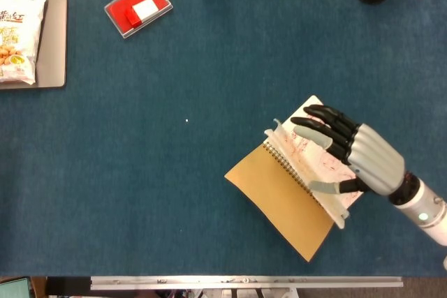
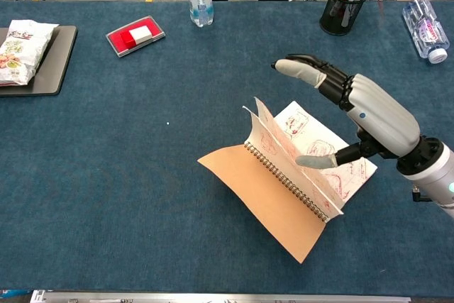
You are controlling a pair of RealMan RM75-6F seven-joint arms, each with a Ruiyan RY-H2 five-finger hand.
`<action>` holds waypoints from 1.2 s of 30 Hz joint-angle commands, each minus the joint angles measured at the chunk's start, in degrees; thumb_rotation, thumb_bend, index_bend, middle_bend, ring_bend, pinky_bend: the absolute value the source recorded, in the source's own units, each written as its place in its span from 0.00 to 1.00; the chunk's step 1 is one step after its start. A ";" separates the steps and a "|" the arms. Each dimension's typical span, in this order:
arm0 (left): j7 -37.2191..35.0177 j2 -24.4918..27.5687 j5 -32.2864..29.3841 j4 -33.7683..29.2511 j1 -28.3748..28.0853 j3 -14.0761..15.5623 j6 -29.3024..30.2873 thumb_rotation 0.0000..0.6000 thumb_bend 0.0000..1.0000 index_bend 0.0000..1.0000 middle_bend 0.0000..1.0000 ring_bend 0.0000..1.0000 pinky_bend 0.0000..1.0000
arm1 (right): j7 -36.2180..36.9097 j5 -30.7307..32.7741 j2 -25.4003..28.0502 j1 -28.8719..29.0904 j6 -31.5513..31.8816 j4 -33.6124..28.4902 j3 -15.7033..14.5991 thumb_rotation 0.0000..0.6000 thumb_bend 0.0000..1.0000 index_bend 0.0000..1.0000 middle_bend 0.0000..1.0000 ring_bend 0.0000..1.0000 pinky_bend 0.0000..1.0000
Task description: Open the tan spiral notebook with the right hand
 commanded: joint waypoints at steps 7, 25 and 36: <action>0.52 -0.16 -0.14 0.03 -0.12 0.06 -0.28 1.00 0.43 0.44 0.36 0.28 0.45 | -5.52 -0.14 4.72 -0.30 3.42 -1.33 2.09 1.00 0.00 0.00 0.11 0.00 0.11; 0.33 -0.15 -0.02 -0.06 -0.39 0.32 -0.97 1.00 0.43 0.44 0.36 0.28 0.45 | -5.81 1.28 6.71 -2.77 1.82 -2.14 1.11 1.00 0.00 0.00 0.11 0.00 0.11; -0.29 0.15 -0.03 -0.09 -0.31 0.30 -0.87 1.00 0.43 0.44 0.36 0.28 0.45 | -1.43 1.09 1.43 -3.05 -4.80 2.16 -2.46 1.00 0.00 0.00 0.11 0.00 0.11</action>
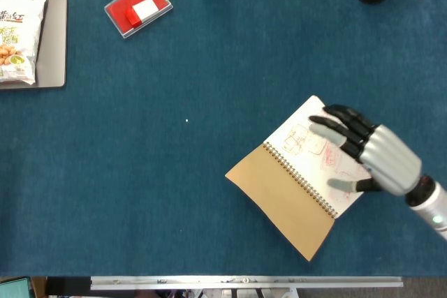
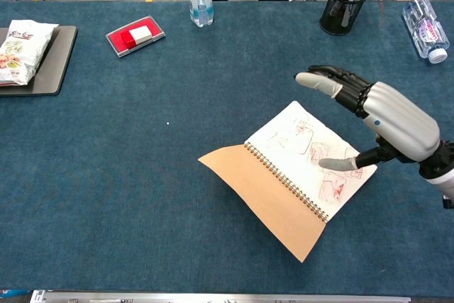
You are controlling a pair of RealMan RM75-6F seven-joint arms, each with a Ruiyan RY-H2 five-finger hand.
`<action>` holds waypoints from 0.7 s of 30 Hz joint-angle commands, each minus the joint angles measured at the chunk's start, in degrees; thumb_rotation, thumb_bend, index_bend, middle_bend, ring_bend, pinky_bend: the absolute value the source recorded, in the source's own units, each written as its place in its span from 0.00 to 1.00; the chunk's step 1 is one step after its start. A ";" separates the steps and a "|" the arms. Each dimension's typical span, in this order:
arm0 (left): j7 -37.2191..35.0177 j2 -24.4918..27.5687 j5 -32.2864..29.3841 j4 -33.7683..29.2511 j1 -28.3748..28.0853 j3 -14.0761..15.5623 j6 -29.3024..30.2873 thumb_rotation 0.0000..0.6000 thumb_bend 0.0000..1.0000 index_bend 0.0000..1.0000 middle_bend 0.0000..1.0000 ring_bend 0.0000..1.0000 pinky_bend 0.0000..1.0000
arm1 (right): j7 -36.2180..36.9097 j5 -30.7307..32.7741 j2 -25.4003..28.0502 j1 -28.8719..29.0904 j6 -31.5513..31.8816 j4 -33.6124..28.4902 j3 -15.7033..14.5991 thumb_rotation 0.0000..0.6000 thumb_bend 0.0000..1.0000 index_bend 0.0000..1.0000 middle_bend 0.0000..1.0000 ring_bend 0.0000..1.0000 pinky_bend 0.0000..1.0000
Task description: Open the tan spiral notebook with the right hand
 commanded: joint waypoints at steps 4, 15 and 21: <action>-0.23 0.08 -0.09 0.08 -0.04 -0.03 -0.12 1.00 0.43 0.44 0.36 0.28 0.45 | 2.51 -0.31 -2.57 -0.01 -2.91 1.51 -1.85 1.00 0.00 0.00 0.11 0.00 0.11; -0.64 0.27 0.03 -0.01 0.01 -0.02 0.00 1.00 0.43 0.44 0.36 0.28 0.45 | 3.71 -1.35 -4.57 0.29 -5.81 1.85 -4.10 1.00 0.00 0.00 0.11 0.00 0.11; -0.76 0.37 0.11 -0.09 0.08 0.01 0.12 1.00 0.43 0.44 0.36 0.28 0.45 | 3.73 -1.49 -5.35 0.01 -6.91 3.07 -5.01 1.00 0.00 0.00 0.11 0.00 0.11</action>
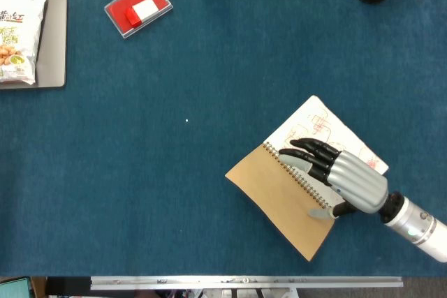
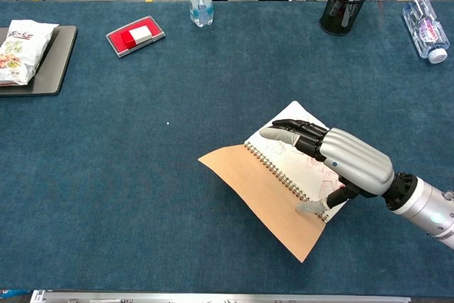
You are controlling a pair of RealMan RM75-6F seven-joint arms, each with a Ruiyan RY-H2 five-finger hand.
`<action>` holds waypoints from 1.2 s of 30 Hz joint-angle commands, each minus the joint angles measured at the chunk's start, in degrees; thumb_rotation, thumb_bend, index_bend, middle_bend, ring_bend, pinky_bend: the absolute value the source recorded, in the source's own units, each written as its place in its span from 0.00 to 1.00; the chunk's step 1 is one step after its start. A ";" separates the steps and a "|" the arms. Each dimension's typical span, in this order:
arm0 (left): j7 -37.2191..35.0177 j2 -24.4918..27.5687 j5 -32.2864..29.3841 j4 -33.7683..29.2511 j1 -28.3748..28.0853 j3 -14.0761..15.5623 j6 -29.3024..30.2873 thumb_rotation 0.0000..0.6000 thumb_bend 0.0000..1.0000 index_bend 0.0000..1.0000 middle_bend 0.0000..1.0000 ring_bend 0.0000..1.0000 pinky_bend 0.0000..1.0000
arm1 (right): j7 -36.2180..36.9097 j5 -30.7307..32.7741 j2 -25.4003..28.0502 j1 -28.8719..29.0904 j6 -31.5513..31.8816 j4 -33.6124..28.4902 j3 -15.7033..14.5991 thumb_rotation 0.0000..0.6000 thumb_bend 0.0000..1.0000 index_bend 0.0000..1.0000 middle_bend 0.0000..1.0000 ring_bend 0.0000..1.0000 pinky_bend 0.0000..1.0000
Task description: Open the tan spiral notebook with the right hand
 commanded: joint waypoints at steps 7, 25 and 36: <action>-0.20 0.16 0.13 -0.18 0.05 0.08 0.03 1.00 0.43 0.44 0.36 0.28 0.45 | 0.59 0.21 -0.82 -0.42 -1.35 1.90 -0.92 1.00 0.00 0.00 0.11 0.00 0.11; -0.07 0.22 0.44 -0.39 0.13 0.18 0.23 1.00 0.43 0.44 0.36 0.28 0.45 | 0.52 0.90 0.37 -0.15 1.44 -0.47 0.73 1.00 0.00 0.00 0.11 0.00 0.11; -0.77 0.51 0.22 -0.28 0.15 0.07 0.16 1.00 0.43 0.44 0.36 0.28 0.45 | 1.61 0.89 -2.16 -1.20 -2.75 3.52 -1.82 1.00 0.00 0.00 0.11 0.00 0.11</action>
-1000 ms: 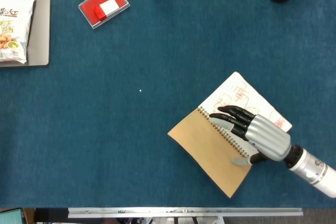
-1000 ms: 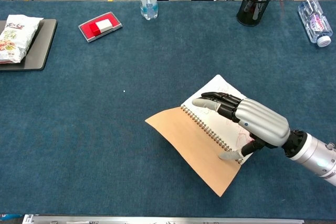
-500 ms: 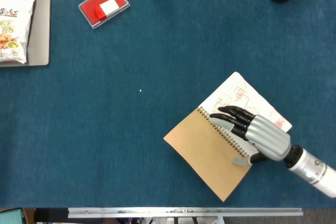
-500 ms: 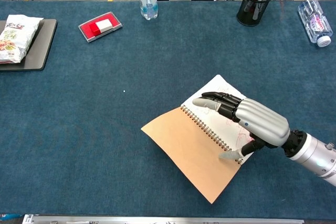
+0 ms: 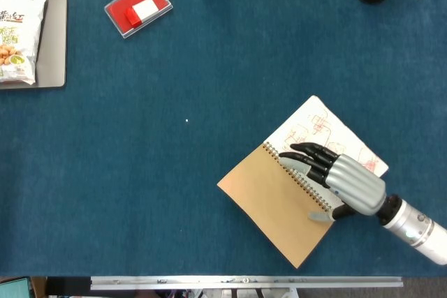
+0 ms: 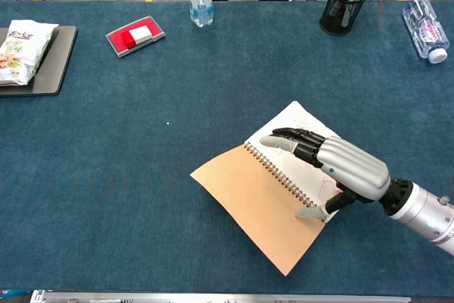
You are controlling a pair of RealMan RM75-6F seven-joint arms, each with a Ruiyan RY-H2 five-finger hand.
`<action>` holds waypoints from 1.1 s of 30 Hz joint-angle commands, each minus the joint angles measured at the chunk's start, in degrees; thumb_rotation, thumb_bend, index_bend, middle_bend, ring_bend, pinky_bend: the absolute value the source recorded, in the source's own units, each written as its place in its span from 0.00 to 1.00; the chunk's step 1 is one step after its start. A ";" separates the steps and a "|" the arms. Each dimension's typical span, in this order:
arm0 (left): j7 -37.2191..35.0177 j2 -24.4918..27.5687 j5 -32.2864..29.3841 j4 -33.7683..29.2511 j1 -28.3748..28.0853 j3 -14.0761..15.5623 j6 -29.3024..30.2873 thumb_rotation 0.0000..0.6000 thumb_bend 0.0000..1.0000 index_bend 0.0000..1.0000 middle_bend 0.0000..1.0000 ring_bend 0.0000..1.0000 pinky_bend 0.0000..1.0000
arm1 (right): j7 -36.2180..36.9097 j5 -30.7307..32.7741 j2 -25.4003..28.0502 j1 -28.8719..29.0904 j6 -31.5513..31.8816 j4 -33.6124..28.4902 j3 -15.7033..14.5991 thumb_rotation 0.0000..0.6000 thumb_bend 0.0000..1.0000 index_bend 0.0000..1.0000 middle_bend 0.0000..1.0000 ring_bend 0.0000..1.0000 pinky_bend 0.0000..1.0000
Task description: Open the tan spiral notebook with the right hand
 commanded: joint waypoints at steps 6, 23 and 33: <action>-0.20 0.14 0.18 0.02 0.02 0.07 -0.01 1.00 0.43 0.44 0.36 0.28 0.45 | 0.96 0.17 -1.05 -0.61 0.26 2.42 -0.26 1.00 0.00 0.00 0.11 0.00 0.11; -0.64 -0.34 0.96 0.29 -0.35 -0.16 0.14 1.00 0.43 0.44 0.36 0.28 0.45 | -17.93 6.94 17.65 -3.80 10.27 -14.27 9.00 1.00 0.00 0.01 0.12 0.00 0.11; -5.85 -1.91 5.04 2.83 -1.30 -0.59 1.60 1.00 0.43 0.44 0.36 0.28 0.45 | -42.77 19.00 32.13 -9.71 2.69 -34.97 10.73 1.00 0.00 0.01 0.15 0.00 0.11</action>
